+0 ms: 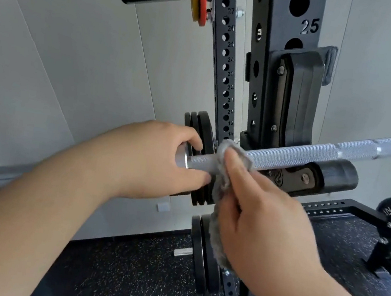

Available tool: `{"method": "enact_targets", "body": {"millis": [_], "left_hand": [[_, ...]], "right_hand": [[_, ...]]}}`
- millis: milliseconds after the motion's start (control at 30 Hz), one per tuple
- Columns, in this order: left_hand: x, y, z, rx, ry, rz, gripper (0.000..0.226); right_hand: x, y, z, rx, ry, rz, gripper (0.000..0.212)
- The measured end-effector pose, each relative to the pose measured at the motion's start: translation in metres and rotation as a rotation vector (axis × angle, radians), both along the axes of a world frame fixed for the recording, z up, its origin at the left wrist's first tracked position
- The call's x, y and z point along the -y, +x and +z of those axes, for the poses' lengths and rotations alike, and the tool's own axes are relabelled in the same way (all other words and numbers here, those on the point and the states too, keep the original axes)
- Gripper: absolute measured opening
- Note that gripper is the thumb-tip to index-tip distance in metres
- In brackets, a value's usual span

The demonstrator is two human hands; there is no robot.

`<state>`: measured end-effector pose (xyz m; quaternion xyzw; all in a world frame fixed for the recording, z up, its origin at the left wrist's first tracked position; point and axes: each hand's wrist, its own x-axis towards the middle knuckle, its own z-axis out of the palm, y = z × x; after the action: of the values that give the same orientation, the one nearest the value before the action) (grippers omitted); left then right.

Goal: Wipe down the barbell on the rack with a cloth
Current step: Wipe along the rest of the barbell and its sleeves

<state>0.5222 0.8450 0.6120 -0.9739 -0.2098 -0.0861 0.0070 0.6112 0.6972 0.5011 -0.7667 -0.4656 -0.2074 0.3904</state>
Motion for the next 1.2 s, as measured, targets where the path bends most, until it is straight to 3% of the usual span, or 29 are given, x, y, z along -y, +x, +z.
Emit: {"method": "enact_targets", "body": {"millis": [100,267,367,500,600,767,833,933,1000,1100,1200], "left_hand": [[-0.002,0.002,-0.001,0.048,-0.111,0.001,0.036],[-0.002,0.002,-0.007,0.036,-0.060,-0.006,0.037],[-0.003,0.003,-0.009,0.071,-0.117,-0.024,0.033],[0.000,-0.003,-0.010,0.075,-0.102,-0.023,0.047],[0.000,-0.007,-0.008,0.050,-0.130,-0.035,0.059],[-0.005,-0.005,-0.007,0.074,-0.217,-0.077,0.061],[-0.003,-0.007,-0.009,0.074,-0.163,-0.059,0.060],[0.001,-0.007,-0.014,0.089,-0.091,-0.024,0.044],[0.004,-0.002,-0.016,0.133,-0.074,-0.003,0.033],[0.007,0.002,-0.020,0.196,-0.031,0.009,0.030],[0.012,0.002,-0.026,0.201,0.189,-0.047,0.037]], "right_hand": [[-0.005,-0.008,0.003,0.040,-0.058,0.037,0.058],[0.011,0.005,0.016,-0.030,-0.045,-0.051,0.057],[-0.006,-0.012,0.012,0.007,-0.124,0.065,0.054],[0.005,0.001,0.018,0.003,-0.153,0.066,0.049],[0.015,0.010,0.023,0.028,-0.126,-0.075,0.055],[-0.007,-0.016,0.025,-0.031,-0.288,0.133,0.057],[0.001,-0.003,0.027,-0.060,-0.271,0.118,0.048],[0.017,0.007,0.021,-0.071,-0.099,-0.075,0.058],[0.014,0.002,0.014,-0.056,-0.087,-0.058,0.055],[0.007,-0.004,-0.002,-0.008,-0.098,0.013,0.059],[0.016,0.009,0.003,-0.044,0.034,-0.099,0.056]]}}
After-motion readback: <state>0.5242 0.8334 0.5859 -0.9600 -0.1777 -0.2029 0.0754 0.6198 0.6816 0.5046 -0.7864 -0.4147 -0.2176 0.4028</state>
